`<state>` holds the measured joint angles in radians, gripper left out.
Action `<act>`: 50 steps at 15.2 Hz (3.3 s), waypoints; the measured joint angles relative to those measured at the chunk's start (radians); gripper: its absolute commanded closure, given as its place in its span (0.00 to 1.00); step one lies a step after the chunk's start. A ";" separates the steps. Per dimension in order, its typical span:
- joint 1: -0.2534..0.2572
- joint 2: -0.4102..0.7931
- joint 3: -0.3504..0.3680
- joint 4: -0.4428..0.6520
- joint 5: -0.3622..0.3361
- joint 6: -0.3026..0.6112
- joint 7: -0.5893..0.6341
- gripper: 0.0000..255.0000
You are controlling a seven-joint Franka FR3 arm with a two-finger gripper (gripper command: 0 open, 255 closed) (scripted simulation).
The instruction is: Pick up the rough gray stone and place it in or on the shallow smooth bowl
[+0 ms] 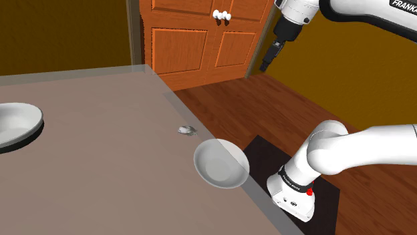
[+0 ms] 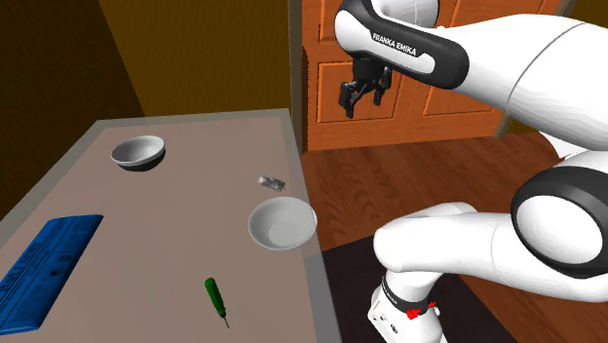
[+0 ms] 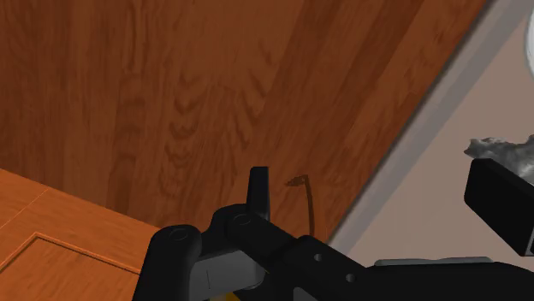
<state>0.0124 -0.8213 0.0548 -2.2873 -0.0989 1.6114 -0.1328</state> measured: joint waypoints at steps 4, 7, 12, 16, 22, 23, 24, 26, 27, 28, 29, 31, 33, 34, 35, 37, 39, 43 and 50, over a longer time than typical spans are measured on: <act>0.006 -0.006 0.000 -0.055 0.048 0.046 0.040 0.00; 0.020 -0.001 0.011 -0.133 0.122 0.128 0.101 0.00; 0.051 0.010 0.027 -0.256 0.252 0.273 0.184 0.00; 0.089 0.037 0.048 -0.347 0.368 0.410 0.239 0.00; 0.176 0.157 0.085 -0.417 0.572 0.650 0.291 0.00; 0.197 0.172 0.094 -0.433 0.613 0.692 0.299 0.00; 0.212 0.200 0.094 -0.430 0.649 0.728 0.297 0.00; 0.255 0.271 0.096 -0.433 0.736 0.822 0.280 0.00; 0.273 0.298 0.098 -0.428 0.774 0.854 0.276 0.00; 0.286 0.317 0.101 -0.426 0.798 0.878 0.272 0.00; 0.296 0.341 0.108 -0.416 0.815 0.899 0.274 0.00; 0.310 0.372 0.111 -0.418 0.842 0.935 0.259 0.00; 0.326 0.405 0.116 -0.419 0.869 0.972 0.241 0.00; 0.332 0.419 0.118 -0.417 0.879 0.986 0.236 0.00; 0.336 0.434 0.120 -0.413 0.887 0.998 0.231 0.00; 0.340 0.447 0.120 -0.412 0.896 1.009 0.223 0.00; 0.342 0.449 0.120 -0.412 0.899 1.012 0.221 0.00; 0.342 0.450 0.120 -0.412 0.900 1.013 0.220 1.00; 0.342 0.450 0.120 -0.412 0.900 1.013 0.220 1.00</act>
<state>0.3547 -0.3711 0.1748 -2.6994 0.8009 2.6246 0.0874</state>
